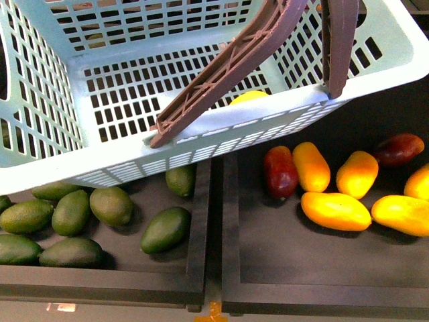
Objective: Pick lemon and mango into basket
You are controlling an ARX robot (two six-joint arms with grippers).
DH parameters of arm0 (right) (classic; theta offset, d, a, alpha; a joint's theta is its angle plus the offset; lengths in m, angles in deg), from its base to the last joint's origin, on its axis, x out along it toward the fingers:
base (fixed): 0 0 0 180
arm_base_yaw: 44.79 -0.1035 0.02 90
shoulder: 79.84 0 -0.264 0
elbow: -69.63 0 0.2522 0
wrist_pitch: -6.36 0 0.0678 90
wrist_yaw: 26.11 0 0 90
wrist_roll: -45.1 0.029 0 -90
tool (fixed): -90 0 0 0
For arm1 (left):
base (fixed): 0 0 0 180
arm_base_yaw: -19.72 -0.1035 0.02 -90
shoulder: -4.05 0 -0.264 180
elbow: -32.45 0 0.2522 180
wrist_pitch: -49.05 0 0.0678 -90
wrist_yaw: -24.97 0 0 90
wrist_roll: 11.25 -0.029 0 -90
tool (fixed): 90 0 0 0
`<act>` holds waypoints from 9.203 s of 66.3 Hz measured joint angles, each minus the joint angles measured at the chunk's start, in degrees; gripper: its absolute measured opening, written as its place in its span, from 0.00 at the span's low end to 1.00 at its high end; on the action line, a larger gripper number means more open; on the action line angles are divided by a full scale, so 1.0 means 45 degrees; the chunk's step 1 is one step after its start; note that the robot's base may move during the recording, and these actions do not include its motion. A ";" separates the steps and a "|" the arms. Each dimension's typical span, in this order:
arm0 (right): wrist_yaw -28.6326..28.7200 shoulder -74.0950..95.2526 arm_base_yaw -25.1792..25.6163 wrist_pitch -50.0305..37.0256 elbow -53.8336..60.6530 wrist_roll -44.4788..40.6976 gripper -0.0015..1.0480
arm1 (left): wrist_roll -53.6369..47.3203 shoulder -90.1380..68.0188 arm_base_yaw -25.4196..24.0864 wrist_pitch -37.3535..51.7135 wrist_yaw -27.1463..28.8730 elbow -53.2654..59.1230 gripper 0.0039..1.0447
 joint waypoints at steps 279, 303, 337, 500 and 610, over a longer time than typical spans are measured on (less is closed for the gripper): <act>-0.2725 -1.2536 -0.6557 -0.0219 0.0777 -0.2720 0.74 | -0.0019 -0.0005 0.0005 -0.0005 0.0015 0.0005 0.14; -0.1836 -1.5217 -0.5824 -0.4167 0.6601 -0.4294 0.16 | 0.0000 -0.0005 0.0019 -0.0005 0.0015 0.0005 0.14; -0.0835 -1.8855 -0.4794 -0.4177 1.0166 -0.4401 0.02 | 0.0010 -0.0005 0.0019 -0.0005 -0.0044 0.0005 0.14; -0.0850 -2.6967 -0.4794 0.2409 1.1458 -0.4415 0.91 | 0.0112 -0.0005 0.0170 -0.0005 -0.0340 0.0005 0.14; -0.0772 -2.7005 -0.4755 0.2429 1.1468 -0.4415 0.92 | 0.4590 -0.1666 -0.0758 0.0403 0.6693 -0.1127 0.14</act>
